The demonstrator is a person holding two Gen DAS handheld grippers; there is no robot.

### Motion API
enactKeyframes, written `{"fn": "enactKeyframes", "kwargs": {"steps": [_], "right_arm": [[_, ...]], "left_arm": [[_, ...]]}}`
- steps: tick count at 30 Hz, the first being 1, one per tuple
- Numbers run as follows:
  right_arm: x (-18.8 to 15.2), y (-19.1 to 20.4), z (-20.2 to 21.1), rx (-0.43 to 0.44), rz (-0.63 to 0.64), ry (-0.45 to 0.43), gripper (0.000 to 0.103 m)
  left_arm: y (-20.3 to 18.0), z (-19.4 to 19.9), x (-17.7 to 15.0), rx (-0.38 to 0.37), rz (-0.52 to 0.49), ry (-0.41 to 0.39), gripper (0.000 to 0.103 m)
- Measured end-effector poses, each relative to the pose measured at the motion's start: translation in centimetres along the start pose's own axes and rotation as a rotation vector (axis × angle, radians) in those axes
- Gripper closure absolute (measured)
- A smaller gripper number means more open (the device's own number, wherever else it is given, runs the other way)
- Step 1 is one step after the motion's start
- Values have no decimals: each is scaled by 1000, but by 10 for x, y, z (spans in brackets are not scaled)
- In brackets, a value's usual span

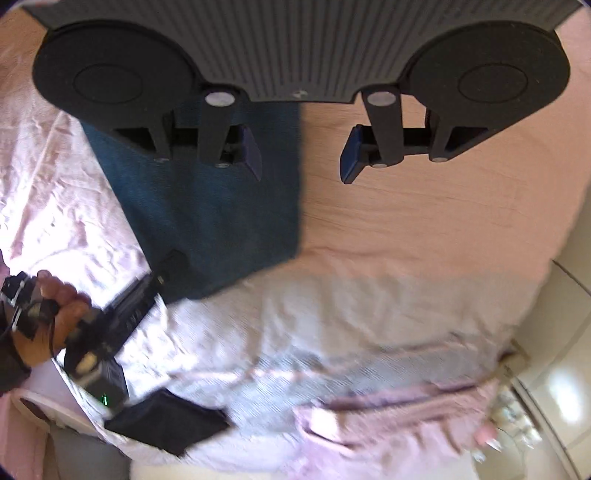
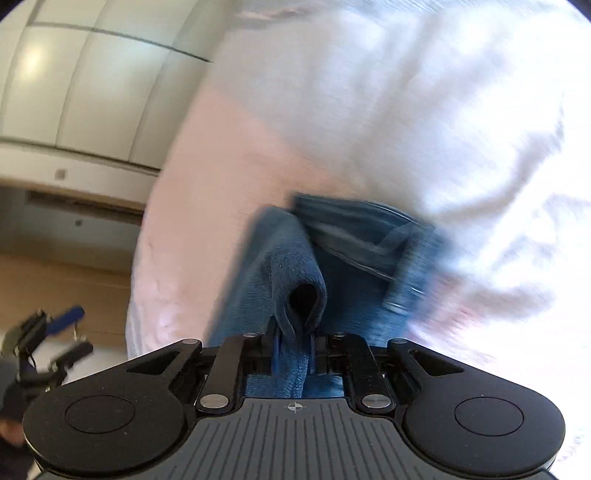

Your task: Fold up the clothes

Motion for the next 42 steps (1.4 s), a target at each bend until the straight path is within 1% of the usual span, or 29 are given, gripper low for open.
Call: {"fn": "enactKeyframes", "kwargs": {"steps": [2, 5, 6, 7, 9, 10, 12, 14, 16, 18, 21, 23, 25, 27, 29, 31, 33, 34, 35, 37, 39, 40, 42], "right_arm": [[-3, -6, 4, 13, -37, -21, 89], [-8, -6, 8, -3, -106, -56, 89], [-5, 2, 9, -2, -94, -60, 93], [-2, 14, 11, 14, -64, -66, 93], [9, 42, 18, 87, 47, -76, 94], [15, 49, 18, 96, 83, -77, 94], [26, 48, 13, 54, 105, -71, 94], [34, 30, 4, 2, 63, -65, 94], [37, 11, -4, -31, 6, -51, 94], [36, 6, -6, -40, -11, -53, 94], [32, 0, -6, -36, -54, -61, 94], [28, -6, -3, -29, -83, -62, 94], [26, -12, 2, -27, -104, -68, 92], [20, -11, 12, -53, -93, -97, 91], [14, -8, 27, -94, -73, -132, 90], [6, 2, 42, -159, -21, -179, 90], [-4, 26, 52, -225, 96, -249, 90], [-9, 39, 55, -241, 159, -277, 90], [-14, 51, 53, -238, 213, -288, 90], [-21, 70, 43, -218, 293, -281, 90], [-21, 79, 18, -195, 337, -221, 90], [-19, 78, 8, -218, 357, -198, 90], [-13, 71, -3, -279, 366, -186, 90]], "left_arm": [[-9, -22, -4, -39, -2, 34, 61], [-14, -44, -6, -63, 9, 58, 61], [-13, -47, -6, -71, 16, 52, 61], [-12, -48, -5, -76, 27, 43, 61], [-9, -55, -4, -85, 52, 35, 61], [-8, -61, -4, -87, 62, 43, 61], [-9, -72, -5, -93, 68, 58, 61], [-11, -79, -5, -105, 64, 71, 61], [-15, -82, -6, -98, 34, 83, 61], [-15, -88, -6, -89, 11, 92, 61], [-10, -99, -7, -84, 9, 115, 61], [-4, -112, -9, -79, 24, 140, 61], [3, -126, -8, -88, 55, 146, 59], [4, -140, -8, -101, 57, 154, 58], [3, -154, -7, -105, 43, 155, 57], [2, -163, -6, -107, 36, 156, 56], [3, -168, -6, -113, 34, 156, 55], [4, -169, -6, -117, 33, 156, 55], [5, -168, -6, -121, 33, 156, 55], [8, -160, -5, -137, 47, 141, 58], [11, -151, -2, -158, 66, 112, 65], [13, -145, 2, -176, 78, 79, 65], [17, -135, 10, -206, 99, 17, 65]]}}
Point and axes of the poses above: each gripper's, at about its wrist camera, not at the fingertips, and z roughly against the way its jaws point, y to its left, x to its top, the point moved 2 cm from there along -z, roughly the way its jaws point, and after that the axes turned 7 degrees about -x, right-handed, at the moved point
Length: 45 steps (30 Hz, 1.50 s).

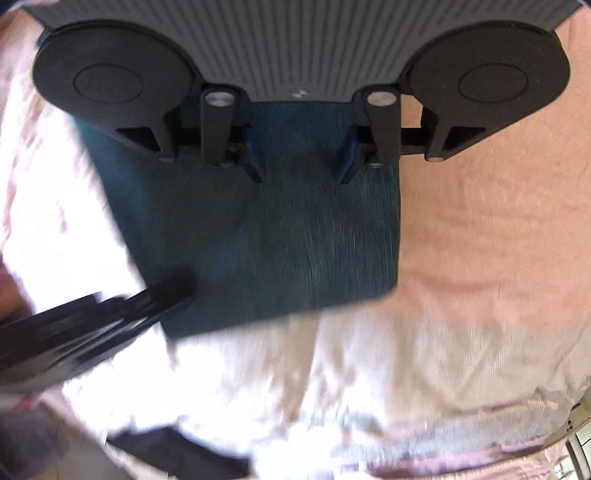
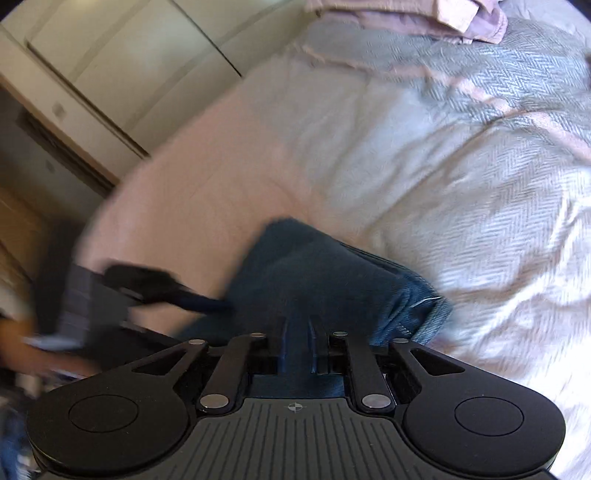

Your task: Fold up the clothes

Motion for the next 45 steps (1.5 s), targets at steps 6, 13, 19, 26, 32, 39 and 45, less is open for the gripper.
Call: {"fn": "enactKeyframes", "kwargs": {"steps": [6, 13, 19, 26, 32, 39, 45], "right_arm": [[11, -31, -20, -22, -14, -4, 93], [13, -49, -22, -26, -60, 2, 103], [-6, -50, 0, -25, -109, 7, 103], [-40, -25, 47, -2, -141, 23, 51], [-119, 25, 68, 126, -185, 146, 43], [-220, 52, 70, 67, -450, 206, 34], [-250, 61, 63, 111, -610, 60, 33]], "left_arm": [[26, -52, 25, 6, 47, 23, 66], [28, -65, 30, 25, 14, 37, 66], [26, -45, 30, 56, 8, 66, 69], [16, 25, -36, 158, 44, 65, 63], [-32, 68, -121, 207, -175, 78, 43], [-102, 52, -209, 312, -807, 53, 32], [-98, 2, -232, 500, -1102, 34, 35]]}}
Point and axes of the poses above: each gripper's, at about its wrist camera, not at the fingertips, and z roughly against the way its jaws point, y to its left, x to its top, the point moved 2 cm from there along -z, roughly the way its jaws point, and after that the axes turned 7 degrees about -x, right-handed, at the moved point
